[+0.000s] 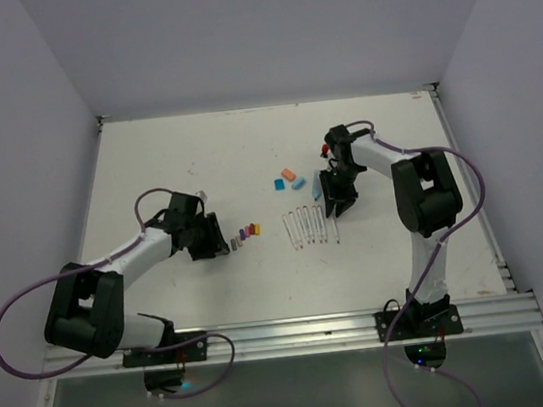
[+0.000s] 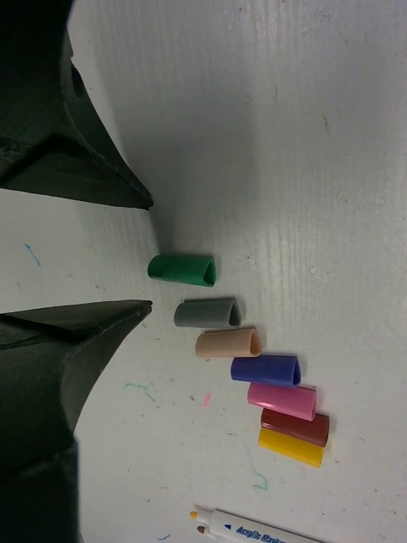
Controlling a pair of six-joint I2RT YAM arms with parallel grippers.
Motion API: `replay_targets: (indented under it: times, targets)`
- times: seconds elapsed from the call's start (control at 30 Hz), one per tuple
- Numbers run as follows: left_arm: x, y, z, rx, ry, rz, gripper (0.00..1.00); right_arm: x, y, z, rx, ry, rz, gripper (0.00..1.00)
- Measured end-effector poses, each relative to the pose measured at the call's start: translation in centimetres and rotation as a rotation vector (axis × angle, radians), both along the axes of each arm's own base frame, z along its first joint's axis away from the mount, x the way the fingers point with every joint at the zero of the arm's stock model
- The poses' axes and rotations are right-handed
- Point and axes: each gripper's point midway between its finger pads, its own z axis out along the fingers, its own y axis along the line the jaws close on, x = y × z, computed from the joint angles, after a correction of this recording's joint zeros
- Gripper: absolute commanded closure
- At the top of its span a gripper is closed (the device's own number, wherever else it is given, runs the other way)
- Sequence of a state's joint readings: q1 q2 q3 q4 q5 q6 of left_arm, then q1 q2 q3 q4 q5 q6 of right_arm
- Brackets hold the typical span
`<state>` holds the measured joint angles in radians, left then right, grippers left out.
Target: Open the pen caps
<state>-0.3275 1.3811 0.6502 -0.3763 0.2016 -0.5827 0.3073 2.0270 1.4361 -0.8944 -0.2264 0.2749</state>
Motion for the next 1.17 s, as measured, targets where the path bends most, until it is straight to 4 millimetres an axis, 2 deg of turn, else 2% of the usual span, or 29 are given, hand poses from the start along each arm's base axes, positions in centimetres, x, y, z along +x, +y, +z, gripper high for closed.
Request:
replay_targets:
  times: [0.13, 0.23, 0.27, 0.33, 0.43, 0.63, 0.73, 0.9, 1.0, 1.1, 1.17]
  targets:
    - [0.0, 0.0, 0.3, -0.002, -0.006, 0.0, 0.49, 0.1, 0.0, 0.0, 0.0, -0.004, 0.005, 0.5]
    - [0.1, 0.0, 0.6, -0.006, -0.019, 0.0, 0.49, 0.2, 0.0, 0.1, 0.0, -0.012, 0.006, 0.44]
    - [0.1, 0.0, 0.7, -0.007, -0.022, 0.0, 0.49, 0.2, 0.0, 0.2, 0.0, -0.016, 0.006, 0.37]
    - [0.1, 0.0, 0.9, -0.009, -0.029, 0.0, 0.46, 0.1, -0.1, 0.6, 0.001, -0.028, -0.001, 0.01]
    - [0.2, -0.1, 1.4, -0.014, -0.044, 0.0, 0.43, -0.3, -0.3, 2.1, 0.004, -0.061, -0.006, 0.01]
    - [0.4, -0.4, 2.8, -0.043, -0.089, -0.007, 0.37, -2.0, -1.4, 6.6, 0.009, -0.176, -0.045, 0.01]
    - [0.5, -0.8, 4.2, -0.077, -0.13, -0.012, 0.24, -4.5, -2.3, 8.3, 0.012, -0.203, -0.073, 0.01]
    - [0.3, -1.3, 7.7, -0.159, -0.237, 0.002, 0.16, -8.6, -3.7, 10.6, 0.018, -0.248, -0.11, 0.01]
    - [-0.3, -1.7, 9.7, -0.23, -0.302, 0.018, 0.08, -10.7, -4.3, 11.5, 0.033, -0.278, -0.126, 0.01]
    - [-1.5, -2.1, 10.0, -0.302, -0.316, 0.027, 0.0, -13.0, -5.0, 11.9, 0.049, -0.312, -0.139, 0.01]
    - [-2.4, -2.5, 9.7, -0.345, -0.309, 0.027, 0.0, -14.5, -5.4, 12.1, 0.071, -0.353, -0.143, 0.01]
